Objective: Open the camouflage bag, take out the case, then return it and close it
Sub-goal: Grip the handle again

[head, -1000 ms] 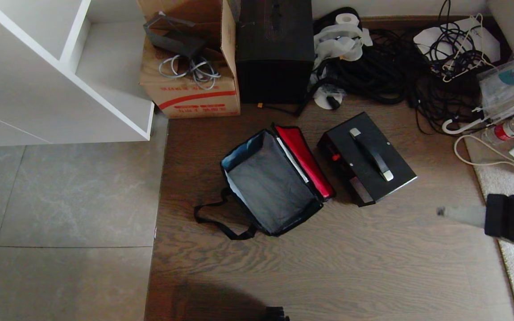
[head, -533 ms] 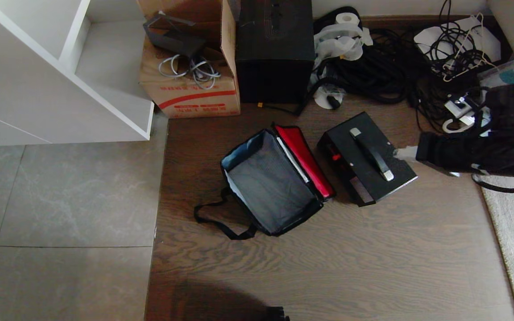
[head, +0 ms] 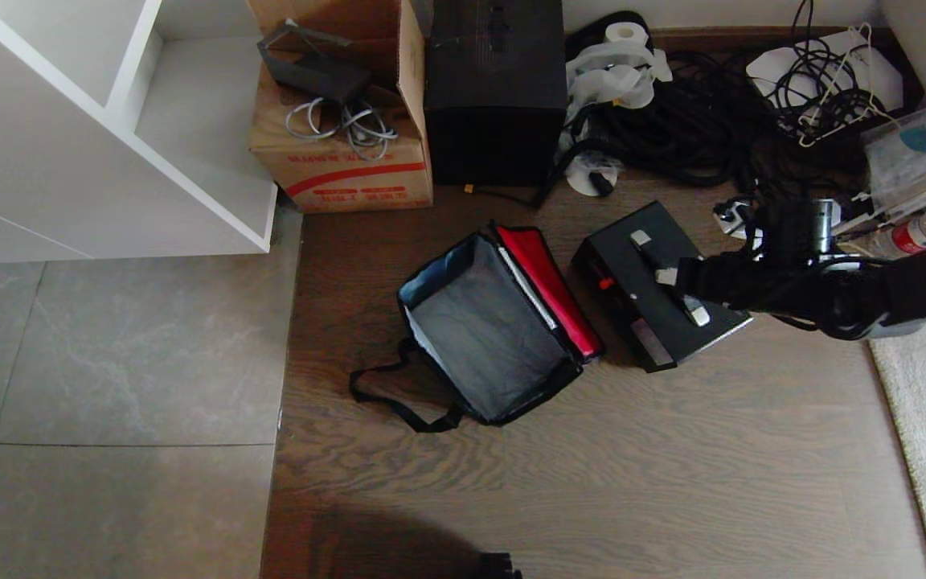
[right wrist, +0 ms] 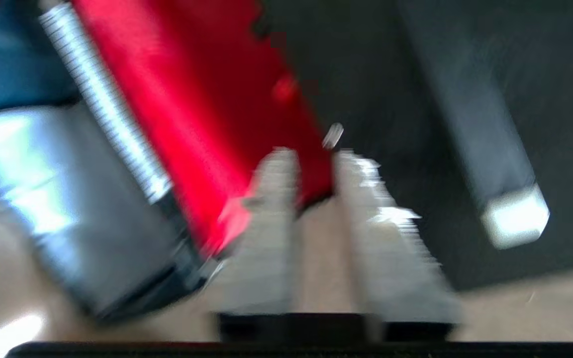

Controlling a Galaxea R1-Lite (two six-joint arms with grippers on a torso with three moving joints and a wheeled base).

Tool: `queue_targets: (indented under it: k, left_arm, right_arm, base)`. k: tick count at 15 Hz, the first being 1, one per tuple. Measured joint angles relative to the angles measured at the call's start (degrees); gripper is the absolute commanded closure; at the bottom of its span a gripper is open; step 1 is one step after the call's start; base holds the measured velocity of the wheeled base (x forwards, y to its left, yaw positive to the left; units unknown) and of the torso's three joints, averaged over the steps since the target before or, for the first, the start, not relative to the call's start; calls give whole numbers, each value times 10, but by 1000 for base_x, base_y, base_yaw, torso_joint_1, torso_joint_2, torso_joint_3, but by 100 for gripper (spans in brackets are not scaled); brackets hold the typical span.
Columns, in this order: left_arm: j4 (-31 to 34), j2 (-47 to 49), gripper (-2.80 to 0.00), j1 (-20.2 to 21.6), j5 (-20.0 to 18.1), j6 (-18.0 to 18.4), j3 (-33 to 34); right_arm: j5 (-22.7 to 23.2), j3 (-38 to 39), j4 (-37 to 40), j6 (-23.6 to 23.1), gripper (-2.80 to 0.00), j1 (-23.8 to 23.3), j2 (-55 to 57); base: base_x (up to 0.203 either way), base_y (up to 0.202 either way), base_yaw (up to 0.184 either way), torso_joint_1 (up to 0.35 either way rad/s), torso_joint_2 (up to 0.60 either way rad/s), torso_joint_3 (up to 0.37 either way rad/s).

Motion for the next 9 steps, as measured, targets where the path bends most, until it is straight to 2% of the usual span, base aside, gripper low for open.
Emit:
queue_targets:
  k: [4,5,7,9]
  left_arm:
    - [0,0,0,0,0,0,0]
    - [0,0,0,0,0,0,0]
    - [0,0,0,0,0,0,0]
    - [0,0,0,0,0,0,0]
  right_arm:
    - [-30,-29,-28,-82,-280,19,40]
    - [-49,-27,-44,-99,-280,27,47]
    - [-111,-22,-75,-138,-280,41,60]
    - [-206,-20,-106,-203,-280,50,74]
  base:
    - [0,0,0,0,0,0]
    - [0,0,0,0,0,0]
    - [0,0,0,0,0,0]
    - [0,0,0,0,0,0]
